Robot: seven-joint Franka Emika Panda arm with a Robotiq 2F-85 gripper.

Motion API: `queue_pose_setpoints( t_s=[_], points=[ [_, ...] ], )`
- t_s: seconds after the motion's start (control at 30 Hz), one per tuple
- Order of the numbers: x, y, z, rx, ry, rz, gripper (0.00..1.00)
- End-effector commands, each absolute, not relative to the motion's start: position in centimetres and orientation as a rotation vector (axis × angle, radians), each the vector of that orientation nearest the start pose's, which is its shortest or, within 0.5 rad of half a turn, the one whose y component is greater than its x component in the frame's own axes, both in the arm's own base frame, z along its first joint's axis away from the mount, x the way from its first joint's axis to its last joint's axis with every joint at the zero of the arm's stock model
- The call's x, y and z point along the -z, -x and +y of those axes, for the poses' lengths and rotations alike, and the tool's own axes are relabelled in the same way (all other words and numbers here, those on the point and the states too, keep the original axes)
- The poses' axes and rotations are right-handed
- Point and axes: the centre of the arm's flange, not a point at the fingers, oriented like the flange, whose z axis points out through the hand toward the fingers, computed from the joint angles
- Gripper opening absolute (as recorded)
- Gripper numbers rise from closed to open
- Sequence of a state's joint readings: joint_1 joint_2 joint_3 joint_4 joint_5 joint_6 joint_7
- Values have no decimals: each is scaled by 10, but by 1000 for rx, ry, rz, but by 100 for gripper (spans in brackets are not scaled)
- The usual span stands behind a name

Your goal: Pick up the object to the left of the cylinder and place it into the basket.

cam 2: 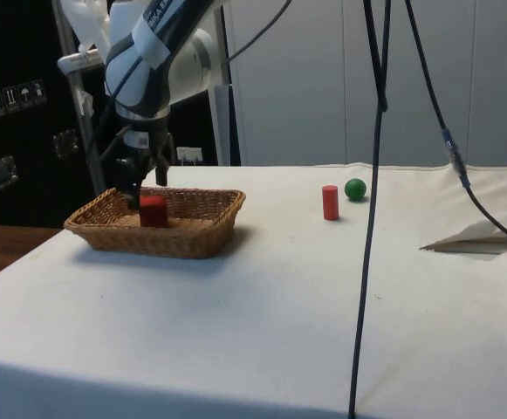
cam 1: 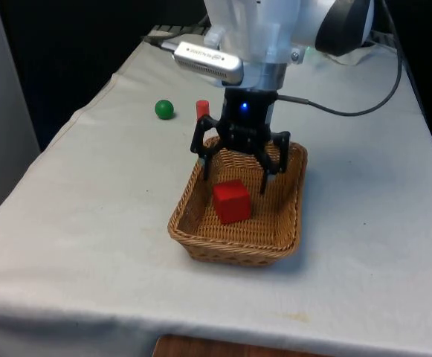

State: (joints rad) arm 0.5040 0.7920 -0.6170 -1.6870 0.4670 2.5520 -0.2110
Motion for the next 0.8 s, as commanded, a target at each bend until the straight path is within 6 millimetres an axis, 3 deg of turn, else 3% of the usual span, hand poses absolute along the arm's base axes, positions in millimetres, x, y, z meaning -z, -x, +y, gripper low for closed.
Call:
queue_pose_setpoints(
  t_s=[0.0,0.1,0.17,0.43,0.73,0.77],
  points=[
    [-236,-695,-27,373,3260,112,100],
    [-237,-697,-27,382,3258,115,100],
    [-253,-694,-27,374,3256,111,100],
    [-283,-692,-27,378,3247,97,100],
    [-313,-689,-24,374,3236,74,100],
    [-310,-691,-24,380,3231,75,100]
  ],
)
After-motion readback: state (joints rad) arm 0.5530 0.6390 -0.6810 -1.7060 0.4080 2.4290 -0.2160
